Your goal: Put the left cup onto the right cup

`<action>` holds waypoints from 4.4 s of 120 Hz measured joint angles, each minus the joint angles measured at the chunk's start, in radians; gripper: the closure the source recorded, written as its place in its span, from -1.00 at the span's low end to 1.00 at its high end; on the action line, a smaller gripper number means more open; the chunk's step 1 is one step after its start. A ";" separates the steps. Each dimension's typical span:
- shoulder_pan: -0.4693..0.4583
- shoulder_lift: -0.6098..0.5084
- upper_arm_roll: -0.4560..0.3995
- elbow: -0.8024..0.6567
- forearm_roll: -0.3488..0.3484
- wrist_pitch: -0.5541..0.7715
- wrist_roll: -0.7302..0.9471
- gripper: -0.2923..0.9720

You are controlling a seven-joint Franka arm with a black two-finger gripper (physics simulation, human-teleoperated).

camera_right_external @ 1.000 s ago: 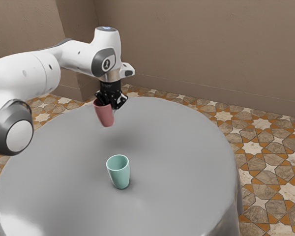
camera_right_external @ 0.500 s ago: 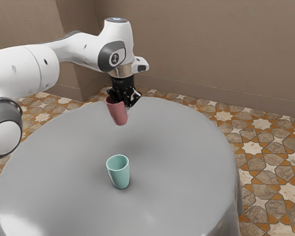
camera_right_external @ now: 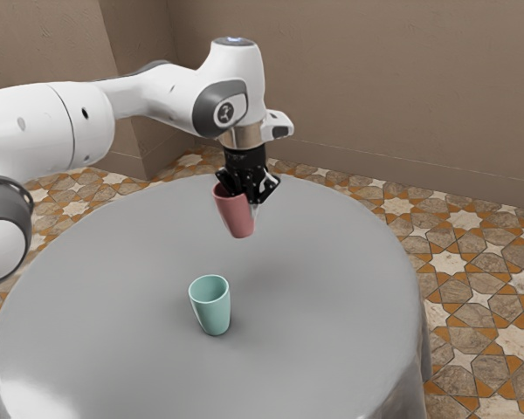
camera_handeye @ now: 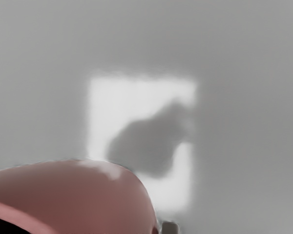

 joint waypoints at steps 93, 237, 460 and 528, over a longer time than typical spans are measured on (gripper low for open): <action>-0.031 -0.235 0.000 -0.322 0.019 0.010 -0.114 0.70; -0.046 -0.305 -0.002 -0.484 0.062 0.130 -0.247 0.70; -0.045 -0.240 -0.001 -0.501 0.044 0.181 -0.303 -0.46; -0.015 -0.282 0.013 -0.277 0.095 0.022 -0.271 -0.53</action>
